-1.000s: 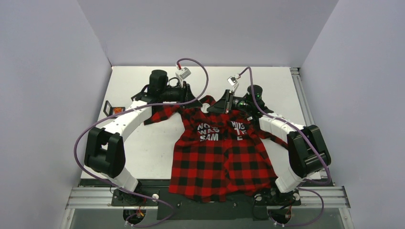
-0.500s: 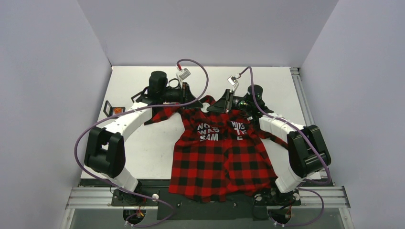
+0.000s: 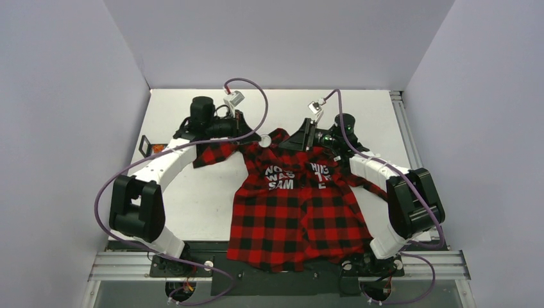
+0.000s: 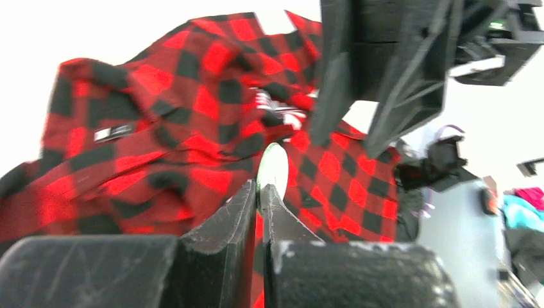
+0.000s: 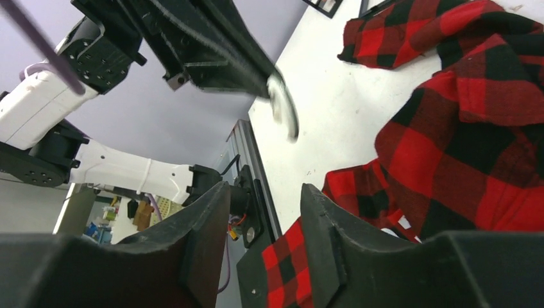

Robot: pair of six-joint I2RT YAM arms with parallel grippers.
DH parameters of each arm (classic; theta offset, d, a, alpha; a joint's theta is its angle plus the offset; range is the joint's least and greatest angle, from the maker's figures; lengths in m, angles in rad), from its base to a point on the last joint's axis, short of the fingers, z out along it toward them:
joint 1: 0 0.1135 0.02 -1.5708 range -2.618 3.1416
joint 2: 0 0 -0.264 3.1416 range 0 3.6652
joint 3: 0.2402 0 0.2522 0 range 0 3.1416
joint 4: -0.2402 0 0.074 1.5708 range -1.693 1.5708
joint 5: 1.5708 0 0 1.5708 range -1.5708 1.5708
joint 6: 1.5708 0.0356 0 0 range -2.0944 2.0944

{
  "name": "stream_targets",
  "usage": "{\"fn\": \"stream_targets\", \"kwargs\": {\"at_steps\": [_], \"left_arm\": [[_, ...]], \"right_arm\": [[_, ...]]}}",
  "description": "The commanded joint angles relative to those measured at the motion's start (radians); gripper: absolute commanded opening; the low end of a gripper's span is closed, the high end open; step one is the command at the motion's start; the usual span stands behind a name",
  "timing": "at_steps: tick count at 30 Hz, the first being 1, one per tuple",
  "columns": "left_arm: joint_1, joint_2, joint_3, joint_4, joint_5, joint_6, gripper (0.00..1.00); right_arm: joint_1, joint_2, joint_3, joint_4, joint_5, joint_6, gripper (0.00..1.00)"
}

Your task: Remove the brooch from the garment

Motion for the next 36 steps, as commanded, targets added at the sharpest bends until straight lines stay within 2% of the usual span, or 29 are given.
{"fn": "stream_targets", "kwargs": {"at_steps": [1, 3, 4, 6, 12, 18, 22, 36], "left_arm": [[0.098, -0.065, 0.049, -0.219, -0.166, 0.204, 0.0], [0.115, -0.078, 0.091, -0.344, -0.28, 0.339, 0.0], [0.119, -0.09, 0.118, -0.405, -0.383, 0.413, 0.0], [0.131, -0.119, 0.117, -0.436, -0.521, 0.495, 0.0], [0.136, -0.147, 0.076, -0.395, -0.979, 0.685, 0.0], [0.135, -0.068, 0.034, -0.267, -1.277, 0.874, 0.0], [0.136, 0.015, 0.007, -0.178, -1.371, 0.953, 0.0], [0.147, 0.22, 0.035, -0.061, -1.388, 1.024, 0.02]], "right_arm": [[-0.017, -0.024, 0.022, -0.017, 0.018, -0.059, 0.45], [-0.018, -0.029, 0.024, -0.03, 0.021, -0.07, 0.53], [-0.019, -0.03, 0.025, -0.031, 0.02, -0.073, 0.57], [-0.021, -0.032, 0.03, -0.038, 0.018, -0.078, 0.6], [-0.033, -0.035, 0.051, -0.125, 0.026, -0.137, 0.64], [-0.034, -0.035, 0.061, -0.162, 0.031, -0.171, 0.64], [-0.034, -0.034, 0.066, -0.176, 0.028, -0.18, 0.64], [-0.034, -0.022, 0.08, -0.219, 0.023, -0.212, 0.64]]}}
